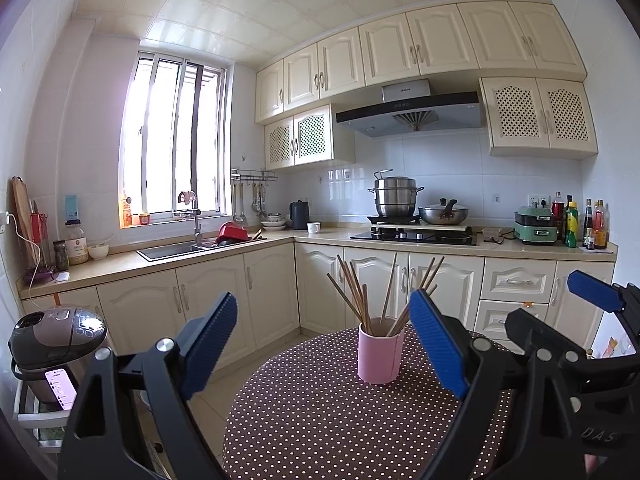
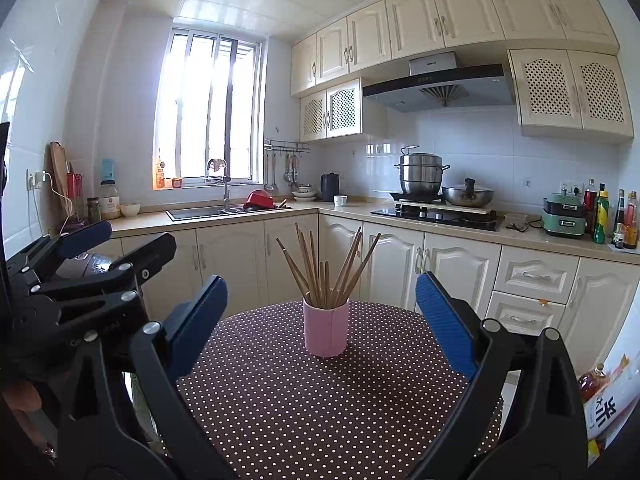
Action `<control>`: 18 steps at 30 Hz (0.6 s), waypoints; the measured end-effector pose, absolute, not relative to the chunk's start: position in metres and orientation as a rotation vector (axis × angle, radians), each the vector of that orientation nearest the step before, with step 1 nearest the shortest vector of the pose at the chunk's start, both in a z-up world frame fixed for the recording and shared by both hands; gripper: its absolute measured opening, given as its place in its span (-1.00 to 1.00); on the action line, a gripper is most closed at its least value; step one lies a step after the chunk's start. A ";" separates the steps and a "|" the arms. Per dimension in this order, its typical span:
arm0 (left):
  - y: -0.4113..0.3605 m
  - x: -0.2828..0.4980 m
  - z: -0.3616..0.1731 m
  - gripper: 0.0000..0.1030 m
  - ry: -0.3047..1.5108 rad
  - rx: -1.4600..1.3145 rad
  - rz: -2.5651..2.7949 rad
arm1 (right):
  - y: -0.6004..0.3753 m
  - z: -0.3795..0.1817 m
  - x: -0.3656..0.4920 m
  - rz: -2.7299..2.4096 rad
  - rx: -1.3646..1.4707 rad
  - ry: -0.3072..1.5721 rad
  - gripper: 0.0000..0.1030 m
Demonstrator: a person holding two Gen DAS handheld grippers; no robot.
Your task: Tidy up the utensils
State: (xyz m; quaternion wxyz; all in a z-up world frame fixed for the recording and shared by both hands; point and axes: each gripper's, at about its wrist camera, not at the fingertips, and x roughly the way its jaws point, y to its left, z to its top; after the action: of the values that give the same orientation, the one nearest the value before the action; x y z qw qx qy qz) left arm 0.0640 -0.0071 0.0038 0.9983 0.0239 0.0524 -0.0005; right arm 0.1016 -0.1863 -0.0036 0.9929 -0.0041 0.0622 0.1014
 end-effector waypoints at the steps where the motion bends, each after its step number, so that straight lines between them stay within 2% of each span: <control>1: -0.007 0.064 0.003 0.68 0.105 0.048 0.000 | -0.186 -0.003 0.102 0.204 -0.008 0.125 0.81; 18: -0.006 0.064 0.003 0.67 0.104 0.047 0.001 | -0.187 -0.004 0.102 0.203 -0.008 0.128 0.81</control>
State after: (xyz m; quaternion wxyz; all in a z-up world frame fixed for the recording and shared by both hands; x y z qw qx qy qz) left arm 0.0637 -0.0057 0.0027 0.9984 0.0237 0.0521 0.0004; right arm 0.1023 -0.1871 -0.0043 0.9928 -0.0037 0.0637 0.1013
